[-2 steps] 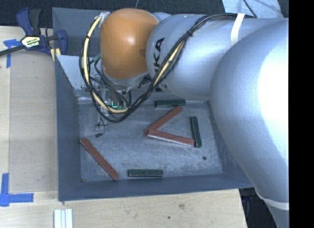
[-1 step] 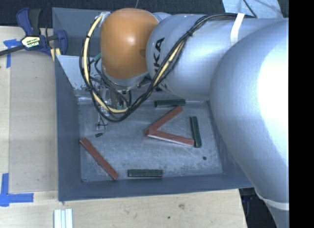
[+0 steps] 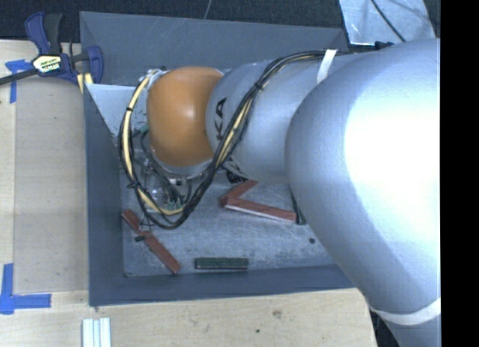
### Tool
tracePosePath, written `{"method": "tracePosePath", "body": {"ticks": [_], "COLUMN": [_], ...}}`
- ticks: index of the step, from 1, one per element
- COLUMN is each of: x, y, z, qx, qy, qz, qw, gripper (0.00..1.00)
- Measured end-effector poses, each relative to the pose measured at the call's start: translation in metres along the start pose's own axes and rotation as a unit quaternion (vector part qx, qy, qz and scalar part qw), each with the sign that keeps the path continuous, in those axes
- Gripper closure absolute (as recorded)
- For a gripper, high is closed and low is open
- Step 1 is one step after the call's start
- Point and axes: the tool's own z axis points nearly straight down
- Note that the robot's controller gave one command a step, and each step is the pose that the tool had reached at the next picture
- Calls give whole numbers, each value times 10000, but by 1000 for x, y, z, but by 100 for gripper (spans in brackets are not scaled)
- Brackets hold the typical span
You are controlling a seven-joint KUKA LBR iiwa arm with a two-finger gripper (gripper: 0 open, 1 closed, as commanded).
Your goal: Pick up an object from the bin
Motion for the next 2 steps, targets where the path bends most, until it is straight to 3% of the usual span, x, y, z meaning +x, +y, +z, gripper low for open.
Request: {"method": "tracePosePath", "body": {"ticks": [1,2], "x": [21,30], "y": [1,0], "z": [-3,-8], "qx": [9,12], "qy": [15,18], "qz": [-328,1069], "qw": [9995,9943], "gripper": [0,0]}}
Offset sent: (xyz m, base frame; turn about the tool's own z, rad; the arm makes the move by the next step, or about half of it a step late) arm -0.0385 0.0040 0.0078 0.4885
